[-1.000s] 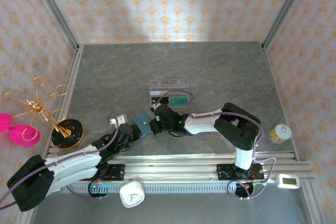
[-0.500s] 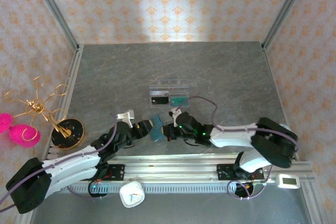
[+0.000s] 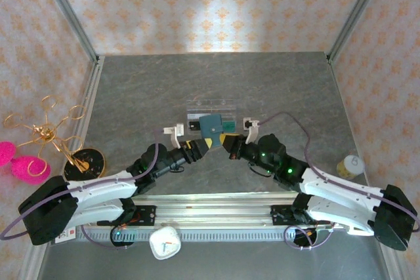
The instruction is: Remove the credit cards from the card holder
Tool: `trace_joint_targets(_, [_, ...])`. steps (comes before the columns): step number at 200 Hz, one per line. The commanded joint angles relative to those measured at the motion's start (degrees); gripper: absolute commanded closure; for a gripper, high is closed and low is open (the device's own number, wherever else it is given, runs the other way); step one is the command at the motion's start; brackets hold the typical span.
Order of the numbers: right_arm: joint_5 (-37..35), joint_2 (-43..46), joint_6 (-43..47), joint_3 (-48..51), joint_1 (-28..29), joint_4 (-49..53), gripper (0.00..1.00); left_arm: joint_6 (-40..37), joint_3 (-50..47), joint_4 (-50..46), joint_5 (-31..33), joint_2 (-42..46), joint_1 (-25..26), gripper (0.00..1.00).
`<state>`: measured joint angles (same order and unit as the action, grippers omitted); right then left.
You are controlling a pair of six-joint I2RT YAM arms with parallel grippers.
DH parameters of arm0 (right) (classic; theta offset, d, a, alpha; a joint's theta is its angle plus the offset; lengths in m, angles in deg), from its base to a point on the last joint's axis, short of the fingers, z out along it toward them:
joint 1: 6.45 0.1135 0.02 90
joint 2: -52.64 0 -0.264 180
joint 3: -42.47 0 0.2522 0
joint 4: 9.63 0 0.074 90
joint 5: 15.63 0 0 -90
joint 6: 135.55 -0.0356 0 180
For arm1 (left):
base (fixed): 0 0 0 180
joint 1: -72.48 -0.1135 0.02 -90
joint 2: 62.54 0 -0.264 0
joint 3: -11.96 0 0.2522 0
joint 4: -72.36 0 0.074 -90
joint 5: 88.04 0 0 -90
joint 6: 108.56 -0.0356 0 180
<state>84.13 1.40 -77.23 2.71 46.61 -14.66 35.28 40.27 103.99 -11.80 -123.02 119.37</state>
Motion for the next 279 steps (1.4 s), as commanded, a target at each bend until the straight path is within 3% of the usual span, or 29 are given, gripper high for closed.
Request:
trace_joint_targets(1, [-0.55, 2.31, 1.17, -3.6, -0.07, 0.66, 1.0, -1.11, 0.51, 8.35, -1.62, -0.07, 0.25, 0.28])
trace_joint_targets(21, [2.07, 2.34, 0.44, -4.18, -0.06, -0.57, 1.0, -1.51, -0.09, 11.94, -1.7, 0.36, 0.21, 0.3])
trace_joint_targets(37, [4.01, 1.73, -0.25, -4.2, -0.1, -1.15, 1.0, -2.11, -0.04, 12.89, -1.86, 0.69, 0.14, 0.39])
trace_joint_targets(78, [5.6, 0.88, -3.22, -1.71, -0.07, -1.73, 1.0, -4.15, -0.48, 14.24, -2.79, 2.82, 0.13, 0.67])
trace_joint_targets(106, [3.76, 0.64, -4.35, -0.85, -0.06, 0.1, 1.0, -4.91, 0.26, 9.9, -2.44, 3.68, 0.19, 0.86])
trace_joint_targets(119, [1.48, -0.05, -4.21, -2.62, -0.06, 4.44, 0.97, -5.87, 1.34, 5.74, -1.25, 4.59, 0.26, 1.0])
trace_joint_targets(143, [-2.53, -0.79, -1.73, -8.04, -0.07, 13.9, 0.55, -9.48, 5.61, -7.76, 4.26, 5.47, 1.85, 1.0])
trace_joint_targets(155, [-4.81, -0.79, -0.33, -10.77, -0.1, 17.52, 0.47, -11.41, 7.96, -13.17, 7.82, 4.98, 3.34, 1.0])
trace_joint_targets(174, [-7.49, -1.07, 0.86, -13.72, 0.48, 20.18, 0.43, -12.53, 10.81, -19.92, 12.9, 3.03, 5.12, 1.0])
trace_joint_targets(192, [-8.99, -3.69, 0.66, -16.3, 2.13, 20.76, 0.42, -12.47, 11.4, -20.31, 15.41, 1.97, 6.09, 1.0])
trace_joint_targets(225, [-16.11, -10.64, -0.51, -21.72, 4.93, 25.49, 0.41, -13.31, 11.58, -19.02, 16.76, 2.44, 7.03, 1.0])
trace_joint_targets(279, [-16.32, -16.21, -1.71, -23.9, 5.06, 27.38, 0.44, -13.68, 11.13, -18.71, 18.36, 4.84, 7.6, 1.0])
